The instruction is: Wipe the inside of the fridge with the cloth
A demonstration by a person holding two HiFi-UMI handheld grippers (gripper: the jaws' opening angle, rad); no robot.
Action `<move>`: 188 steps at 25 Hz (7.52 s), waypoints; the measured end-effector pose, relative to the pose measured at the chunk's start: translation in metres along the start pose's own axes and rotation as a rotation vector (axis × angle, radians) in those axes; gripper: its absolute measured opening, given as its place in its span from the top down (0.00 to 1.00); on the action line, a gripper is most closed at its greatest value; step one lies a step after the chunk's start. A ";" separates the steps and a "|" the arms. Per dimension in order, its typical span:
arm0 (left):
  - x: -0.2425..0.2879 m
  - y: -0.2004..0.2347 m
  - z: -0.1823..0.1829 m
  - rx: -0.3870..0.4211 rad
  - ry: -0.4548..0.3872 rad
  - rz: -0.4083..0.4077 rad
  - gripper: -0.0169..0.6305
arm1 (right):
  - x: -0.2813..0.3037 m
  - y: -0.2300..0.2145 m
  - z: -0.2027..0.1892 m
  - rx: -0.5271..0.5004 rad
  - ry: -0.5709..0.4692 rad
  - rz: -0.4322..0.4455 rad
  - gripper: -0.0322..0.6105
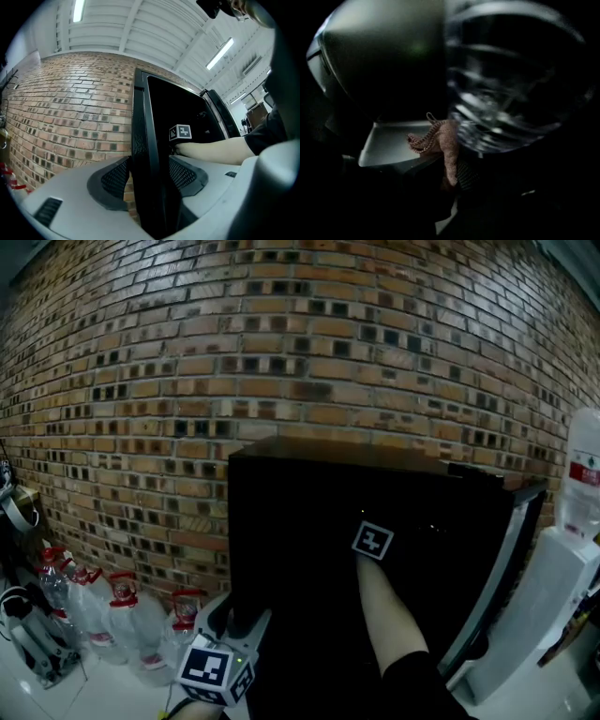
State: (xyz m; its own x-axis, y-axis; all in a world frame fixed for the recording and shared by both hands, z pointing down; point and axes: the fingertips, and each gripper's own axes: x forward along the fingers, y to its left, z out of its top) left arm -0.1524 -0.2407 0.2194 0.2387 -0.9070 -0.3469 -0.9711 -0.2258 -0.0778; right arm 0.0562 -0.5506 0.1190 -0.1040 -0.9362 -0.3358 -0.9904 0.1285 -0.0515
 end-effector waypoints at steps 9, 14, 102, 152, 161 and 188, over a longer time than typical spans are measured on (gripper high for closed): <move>0.008 0.010 -0.023 -0.045 -0.009 -0.010 0.61 | -0.010 -0.008 -0.013 0.095 0.005 -0.042 0.84; 0.005 0.011 -0.022 -0.049 -0.057 0.002 0.63 | -0.039 0.035 -0.060 0.147 0.056 0.199 0.84; 0.002 0.005 -0.030 -0.053 -0.075 -0.021 0.62 | -0.074 0.153 -0.155 0.014 0.164 0.568 0.84; -0.009 0.010 -0.046 -0.065 -0.052 -0.012 0.64 | -0.069 -0.014 -0.215 -0.111 0.327 -0.059 0.84; -0.005 0.009 -0.046 -0.053 -0.045 0.023 0.65 | -0.070 -0.038 -0.224 0.075 0.311 -0.252 0.84; -0.003 0.008 -0.052 -0.073 -0.029 0.042 0.66 | -0.105 0.185 -0.291 -0.021 0.435 0.570 0.84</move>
State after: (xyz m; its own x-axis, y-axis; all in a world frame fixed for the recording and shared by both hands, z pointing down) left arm -0.1610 -0.2580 0.2683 0.1967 -0.9057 -0.3755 -0.9768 -0.2143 0.0052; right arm -0.1431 -0.5240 0.4179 -0.6286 -0.7712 0.1003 -0.7720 0.6344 0.0397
